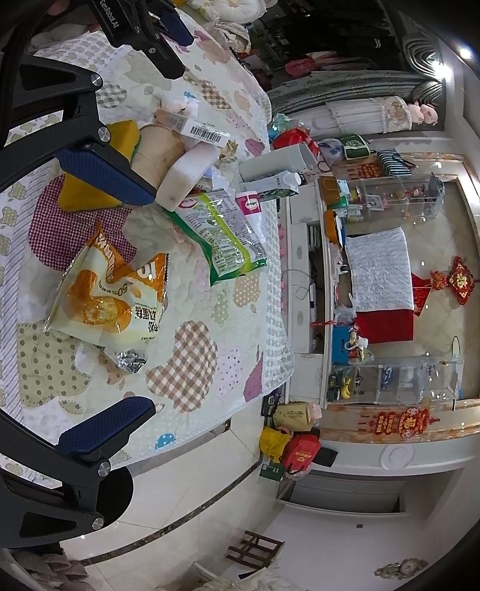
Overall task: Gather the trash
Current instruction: 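Grasp the yellow sponge with the left tool while the right tool grasps the orange snack bag, then carry the sponge and snack bag over the black trash bin with both tools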
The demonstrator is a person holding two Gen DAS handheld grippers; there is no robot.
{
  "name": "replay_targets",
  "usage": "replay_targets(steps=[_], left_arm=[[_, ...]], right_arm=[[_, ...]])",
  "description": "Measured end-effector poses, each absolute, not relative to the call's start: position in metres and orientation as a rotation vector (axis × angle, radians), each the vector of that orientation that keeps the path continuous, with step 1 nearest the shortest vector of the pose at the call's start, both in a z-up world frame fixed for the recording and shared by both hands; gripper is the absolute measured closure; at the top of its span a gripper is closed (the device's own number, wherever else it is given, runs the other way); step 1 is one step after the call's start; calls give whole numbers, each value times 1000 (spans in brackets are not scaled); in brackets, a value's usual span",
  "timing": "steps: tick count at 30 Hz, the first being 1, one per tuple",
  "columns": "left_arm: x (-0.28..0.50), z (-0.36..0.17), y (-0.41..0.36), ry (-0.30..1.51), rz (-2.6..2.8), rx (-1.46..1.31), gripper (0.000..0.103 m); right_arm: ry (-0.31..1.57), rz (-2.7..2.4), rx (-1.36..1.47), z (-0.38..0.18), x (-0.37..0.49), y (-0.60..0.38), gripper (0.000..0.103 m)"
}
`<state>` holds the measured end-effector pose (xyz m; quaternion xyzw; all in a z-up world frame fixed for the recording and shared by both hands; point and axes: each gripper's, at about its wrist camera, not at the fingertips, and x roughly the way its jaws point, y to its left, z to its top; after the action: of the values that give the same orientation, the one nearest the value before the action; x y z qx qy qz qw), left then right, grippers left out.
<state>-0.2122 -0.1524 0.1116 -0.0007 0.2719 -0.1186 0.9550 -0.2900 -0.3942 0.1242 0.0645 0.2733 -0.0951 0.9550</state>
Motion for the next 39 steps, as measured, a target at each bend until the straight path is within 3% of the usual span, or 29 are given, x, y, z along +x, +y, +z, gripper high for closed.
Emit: replay_targets(steps=[19, 28, 29, 31, 32, 33, 39], left_arm=[[-223, 72, -172, 686, -548, 32, 1], [-198, 47, -195, 785, -608, -10, 2], [-195, 44, -197, 798, -614, -21, 9], [-192, 39, -200, 829, -635, -32, 28], [-193, 38, -201, 836, -661, -40, 40], [-194, 39, -202, 836, -662, -37, 41], [-209, 54, -196, 813, -685, -20, 63]], right_arm=[[731, -92, 138, 64, -303, -424, 1], [741, -49, 353, 56, -255, -445, 1], [750, -47, 354, 54, -249, -443, 3], [769, -48, 372, 45, -240, -442, 33], [776, -41, 394, 42, -238, -444, 42], [775, -17, 440, 38, -237, -447, 51], [735, -7, 431, 43, -251, -448, 61]])
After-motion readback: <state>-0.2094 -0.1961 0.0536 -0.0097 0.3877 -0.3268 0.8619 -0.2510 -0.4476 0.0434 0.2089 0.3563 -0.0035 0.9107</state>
